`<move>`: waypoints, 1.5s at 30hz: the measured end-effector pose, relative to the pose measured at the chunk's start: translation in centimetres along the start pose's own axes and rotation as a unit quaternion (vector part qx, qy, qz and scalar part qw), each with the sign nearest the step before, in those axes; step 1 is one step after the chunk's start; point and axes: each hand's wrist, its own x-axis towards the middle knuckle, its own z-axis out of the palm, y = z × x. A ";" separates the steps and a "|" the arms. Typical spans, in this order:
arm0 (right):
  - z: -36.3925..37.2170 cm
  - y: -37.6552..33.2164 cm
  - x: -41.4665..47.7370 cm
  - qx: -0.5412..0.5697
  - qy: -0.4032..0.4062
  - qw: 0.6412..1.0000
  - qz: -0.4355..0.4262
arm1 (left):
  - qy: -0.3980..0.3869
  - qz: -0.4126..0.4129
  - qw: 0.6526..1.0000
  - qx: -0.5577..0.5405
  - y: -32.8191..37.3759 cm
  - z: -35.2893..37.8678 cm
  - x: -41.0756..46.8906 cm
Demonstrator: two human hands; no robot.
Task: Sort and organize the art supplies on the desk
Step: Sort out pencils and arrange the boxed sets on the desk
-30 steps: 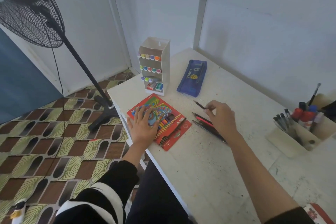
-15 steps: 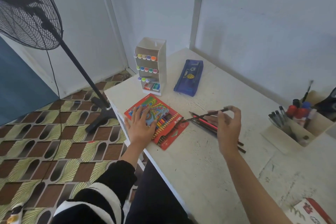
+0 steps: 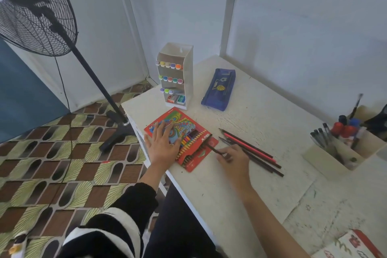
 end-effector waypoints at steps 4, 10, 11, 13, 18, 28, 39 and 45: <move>2.5 0.2 1.5 -0.159 -0.045 0.981 -0.098 | 0.001 0.000 1.000 0.003 0.1 -0.1 0.0; 2.7 -0.4 2.2 -0.076 -0.037 0.996 -0.036 | 0.014 0.010 1.000 -0.002 -0.3 0.2 0.0; 2.3 -0.2 2.2 -0.052 -0.032 0.998 -0.029 | 0.015 0.011 1.000 -0.004 -0.3 0.2 0.1; 1.7 0.2 2.1 -0.024 -0.032 0.999 -0.035 | 0.013 0.010 1.000 -0.003 -0.2 0.2 0.1; 1.8 0.8 2.2 -0.030 -0.055 0.997 -0.049 | 0.013 0.009 1.000 -0.001 -0.3 0.3 0.2; 2.8 -0.4 2.8 -0.081 -0.051 0.995 -0.026 | 0.016 0.006 1.000 -0.004 -0.3 0.4 0.3; -4.7 1.0 5.5 -0.393 -0.043 0.918 0.040 | 0.009 0.011 1.000 -0.002 -0.3 0.0 0.1; -5.7 0.4 5.9 -0.276 -0.033 0.958 0.073 | 0.002 0.012 1.000 0.000 -0.1 0.0 0.1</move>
